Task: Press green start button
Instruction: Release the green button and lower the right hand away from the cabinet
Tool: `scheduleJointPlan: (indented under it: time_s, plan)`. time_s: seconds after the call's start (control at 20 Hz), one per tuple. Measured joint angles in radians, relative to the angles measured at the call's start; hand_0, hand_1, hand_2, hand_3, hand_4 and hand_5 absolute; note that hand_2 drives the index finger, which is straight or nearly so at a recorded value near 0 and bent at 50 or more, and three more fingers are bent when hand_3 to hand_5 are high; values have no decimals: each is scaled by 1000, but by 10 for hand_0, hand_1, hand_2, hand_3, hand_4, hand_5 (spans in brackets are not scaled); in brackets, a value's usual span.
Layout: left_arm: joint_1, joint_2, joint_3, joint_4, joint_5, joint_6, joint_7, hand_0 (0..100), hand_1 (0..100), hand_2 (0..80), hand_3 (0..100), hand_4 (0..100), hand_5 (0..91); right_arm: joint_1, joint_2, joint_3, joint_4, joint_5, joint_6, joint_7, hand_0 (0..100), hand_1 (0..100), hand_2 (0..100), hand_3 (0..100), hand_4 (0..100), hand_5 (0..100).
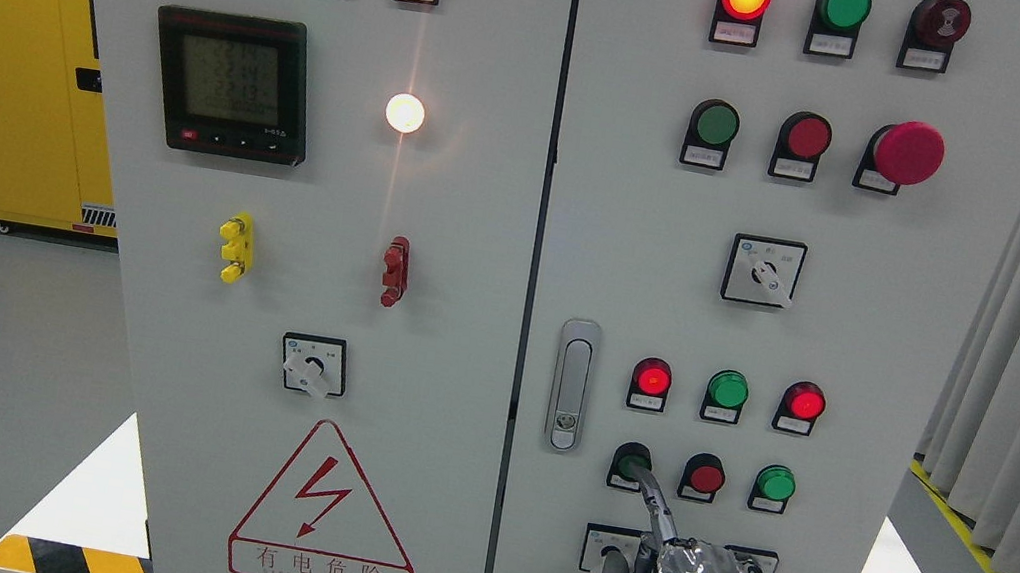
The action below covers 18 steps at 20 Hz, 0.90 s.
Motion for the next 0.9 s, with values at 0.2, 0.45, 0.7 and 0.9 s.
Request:
scheduleJointPlan:
  time_s: [0.2,0.45,0.7,0.9]
  plan:
    - [0,0,0,0,0,0,0,120,556,0,0,0,0,22,1,4,-30,-4,-23,-11,800,895,0,970,1000,1000]
    - [0,0,0,0,0,0,0,120,556,0,0,0,0,59,3,14,-78,-31,-62,-17,839,887,0,971,1000,1000]
    - [0,0,0,0,0,0,0,120,556,0,0,0,0,97,6,31,-120,-145,-69,-19,901,870,17,799,892,893]
    - [0,0,0,0,0,0,0,120,556,0,0,0,0,126,5,50,-142,-326,-70,11,864,811,14,333,425,480]
